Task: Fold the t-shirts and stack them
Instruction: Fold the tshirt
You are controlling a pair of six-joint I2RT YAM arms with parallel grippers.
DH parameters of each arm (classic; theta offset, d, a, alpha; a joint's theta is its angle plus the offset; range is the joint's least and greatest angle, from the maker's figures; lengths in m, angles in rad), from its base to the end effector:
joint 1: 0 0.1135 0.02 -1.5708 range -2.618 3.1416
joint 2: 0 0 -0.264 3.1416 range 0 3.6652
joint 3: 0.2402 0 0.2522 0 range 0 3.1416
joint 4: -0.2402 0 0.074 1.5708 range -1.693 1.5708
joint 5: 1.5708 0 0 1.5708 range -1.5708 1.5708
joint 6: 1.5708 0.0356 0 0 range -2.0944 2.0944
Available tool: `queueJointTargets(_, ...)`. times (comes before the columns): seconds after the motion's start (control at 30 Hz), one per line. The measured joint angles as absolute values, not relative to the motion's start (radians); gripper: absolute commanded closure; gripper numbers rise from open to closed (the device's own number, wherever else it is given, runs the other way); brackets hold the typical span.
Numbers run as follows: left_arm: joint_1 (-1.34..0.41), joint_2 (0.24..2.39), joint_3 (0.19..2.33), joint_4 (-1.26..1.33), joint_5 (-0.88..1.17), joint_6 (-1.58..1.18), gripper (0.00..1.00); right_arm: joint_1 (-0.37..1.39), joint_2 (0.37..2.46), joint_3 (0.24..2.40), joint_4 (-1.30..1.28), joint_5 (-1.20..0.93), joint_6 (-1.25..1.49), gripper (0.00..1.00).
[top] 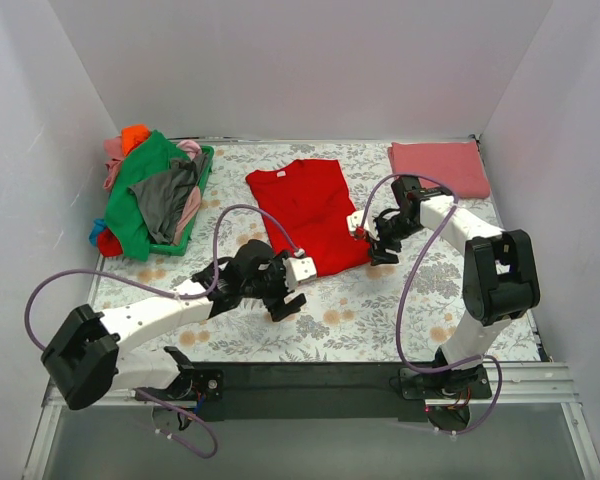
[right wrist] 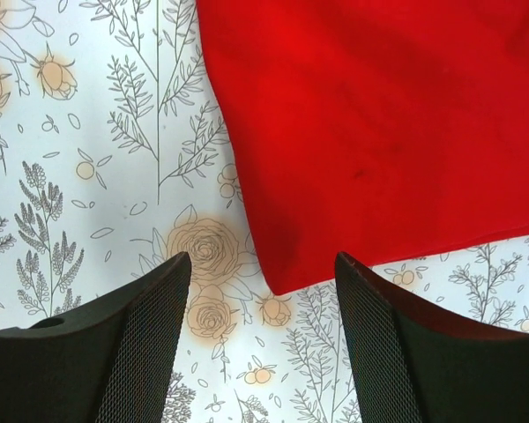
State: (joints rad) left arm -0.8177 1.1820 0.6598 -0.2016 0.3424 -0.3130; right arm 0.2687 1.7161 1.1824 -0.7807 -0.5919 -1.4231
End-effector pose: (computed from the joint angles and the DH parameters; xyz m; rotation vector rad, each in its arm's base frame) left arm 0.1573 -0.1853 0.2164 0.7917 2.3104 -0.9435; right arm 0.3089 0.1057 0.2016 -1.9902 1.6280 0.4757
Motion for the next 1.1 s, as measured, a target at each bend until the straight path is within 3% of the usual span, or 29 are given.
queueJointTargets(0.37, -0.833, 1.365, 0.66, -0.067, 0.141, -0.247, 0.27, 0.268, 1.749, 1.203, -0.779, -0.643, -1.439, 0.26)
queueJointTargets(0.8, -0.833, 1.52, 0.674, 0.034, 0.076, -0.187, 0.34, 0.268, 1.776, 1.203, -0.779, -0.646, -1.428, 0.27)
queueJointTargets(0.87, -0.833, 1.53, 0.674, 0.039, 0.069, -0.184, 0.37, 0.268, 1.776, 1.203, -0.779, -0.644, -1.429, 0.27)
queueJointTargets(1.0, -0.833, 1.533, 0.674, 0.047, 0.044, -0.178, 0.55, 0.268, 1.776, 1.203, -0.779, -0.64, -1.429, 0.27)
queueJointTargets(1.1, -0.833, 1.534, 0.674, 0.049, 0.032, -0.175, 0.59, 0.268, 1.776, 1.203, -0.779, -0.639, -1.429, 0.28)
